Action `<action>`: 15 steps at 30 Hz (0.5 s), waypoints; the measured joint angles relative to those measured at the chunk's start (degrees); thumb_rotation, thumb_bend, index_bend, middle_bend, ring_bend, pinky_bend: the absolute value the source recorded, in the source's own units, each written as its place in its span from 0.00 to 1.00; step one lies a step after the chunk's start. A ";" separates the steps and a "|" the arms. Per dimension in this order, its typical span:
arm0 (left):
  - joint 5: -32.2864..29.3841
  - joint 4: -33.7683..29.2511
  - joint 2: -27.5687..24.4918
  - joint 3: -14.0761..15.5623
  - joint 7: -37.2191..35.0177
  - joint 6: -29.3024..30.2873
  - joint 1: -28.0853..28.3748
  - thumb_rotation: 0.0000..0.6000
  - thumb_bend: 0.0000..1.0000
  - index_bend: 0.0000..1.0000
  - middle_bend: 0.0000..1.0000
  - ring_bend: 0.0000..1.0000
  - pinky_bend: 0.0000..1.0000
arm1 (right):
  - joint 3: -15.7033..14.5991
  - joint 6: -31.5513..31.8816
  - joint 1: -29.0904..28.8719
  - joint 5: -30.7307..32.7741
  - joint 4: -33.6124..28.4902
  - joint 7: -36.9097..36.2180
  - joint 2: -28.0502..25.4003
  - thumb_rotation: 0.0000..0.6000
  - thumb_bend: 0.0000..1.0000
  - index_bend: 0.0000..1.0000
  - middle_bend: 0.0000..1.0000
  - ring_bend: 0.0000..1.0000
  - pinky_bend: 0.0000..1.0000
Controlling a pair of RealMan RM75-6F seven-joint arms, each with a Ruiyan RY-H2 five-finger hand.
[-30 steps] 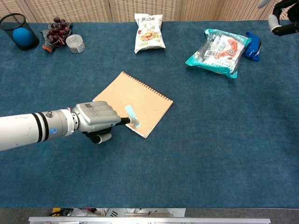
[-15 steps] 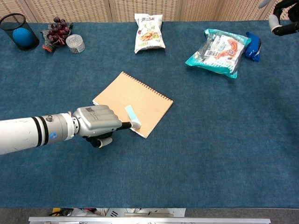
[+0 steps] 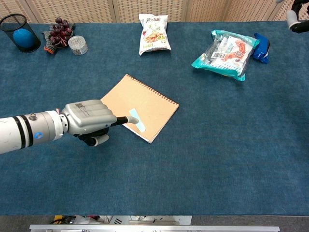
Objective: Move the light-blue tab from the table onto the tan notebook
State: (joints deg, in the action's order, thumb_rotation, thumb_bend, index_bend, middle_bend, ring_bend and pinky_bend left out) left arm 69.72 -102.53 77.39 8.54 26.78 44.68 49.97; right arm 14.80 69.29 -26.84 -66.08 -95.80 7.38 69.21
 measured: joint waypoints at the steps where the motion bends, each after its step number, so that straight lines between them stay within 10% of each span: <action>1: 0.72 -0.33 -0.85 0.13 -0.79 0.94 -0.68 1.00 0.54 0.05 0.86 0.95 0.95 | -0.14 0.20 0.34 -0.11 -0.14 -0.15 -0.36 1.00 0.50 0.36 0.73 0.92 0.96; 15: 8.65 -1.23 -8.98 1.46 -9.33 10.32 -8.58 1.00 0.51 0.05 0.67 0.72 0.84 | -1.14 0.54 3.36 1.25 -1.88 -1.20 -4.95 1.00 0.40 0.36 0.63 0.68 0.85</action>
State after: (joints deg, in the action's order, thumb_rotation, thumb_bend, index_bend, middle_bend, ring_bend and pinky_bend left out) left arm 78.37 -103.76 68.41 10.00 17.45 55.00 41.38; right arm 13.66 69.83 -23.47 -64.83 -97.68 6.18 64.27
